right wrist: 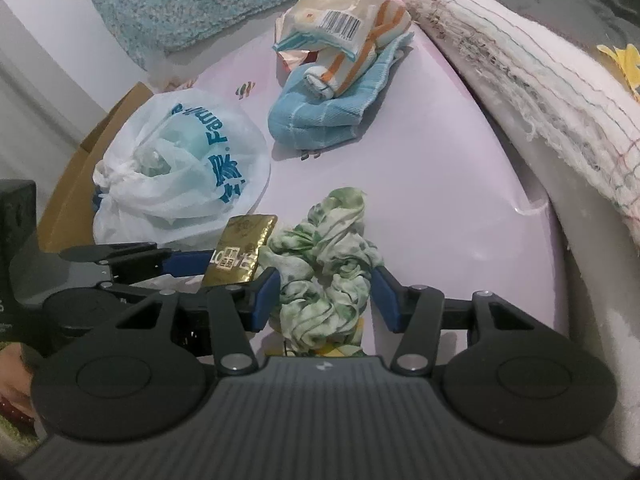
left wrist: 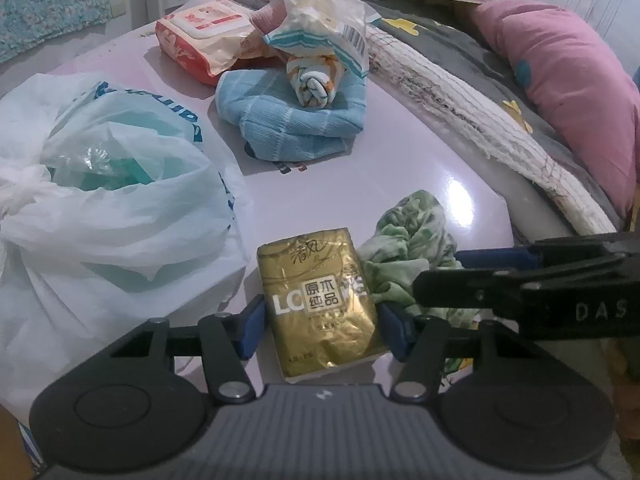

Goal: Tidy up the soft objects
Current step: 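Grasp the gold LC tissue pack with the left gripper while the right gripper holds the scrunchie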

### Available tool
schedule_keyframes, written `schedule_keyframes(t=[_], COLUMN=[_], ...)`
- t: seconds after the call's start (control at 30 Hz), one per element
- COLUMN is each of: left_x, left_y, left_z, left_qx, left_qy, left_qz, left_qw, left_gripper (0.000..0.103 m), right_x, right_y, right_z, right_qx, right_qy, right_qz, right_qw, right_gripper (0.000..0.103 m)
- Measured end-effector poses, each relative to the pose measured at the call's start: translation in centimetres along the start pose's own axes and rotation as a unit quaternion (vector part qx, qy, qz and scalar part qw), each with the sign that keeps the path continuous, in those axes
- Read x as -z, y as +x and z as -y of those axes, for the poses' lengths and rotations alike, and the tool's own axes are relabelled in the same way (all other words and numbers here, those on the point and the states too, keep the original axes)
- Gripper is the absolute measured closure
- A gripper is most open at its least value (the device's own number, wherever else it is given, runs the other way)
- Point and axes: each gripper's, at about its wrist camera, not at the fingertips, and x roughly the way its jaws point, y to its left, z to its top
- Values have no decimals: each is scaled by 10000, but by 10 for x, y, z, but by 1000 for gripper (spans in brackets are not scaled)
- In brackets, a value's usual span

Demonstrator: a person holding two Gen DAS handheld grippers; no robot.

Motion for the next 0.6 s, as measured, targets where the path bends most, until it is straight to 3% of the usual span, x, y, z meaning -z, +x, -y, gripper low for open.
schedule_keyframes(t=[0.27,0.6], left_x=[6,10], left_y=[-5,-8], left_z=[-3,-5], left_qx=[-34,-68], left_qy=[-47,-82], left_qz=[61,104], left_qw=[10000,9999], left_gripper=[43,43], right_x=[-13,-21], right_y=[-8,21], right_z=[-5,-15], right_qx=[174,149], right_qy=[-275,-669], right_qz=[205,-143], right_qw=[9993,9975], right_gripper=[50,48])
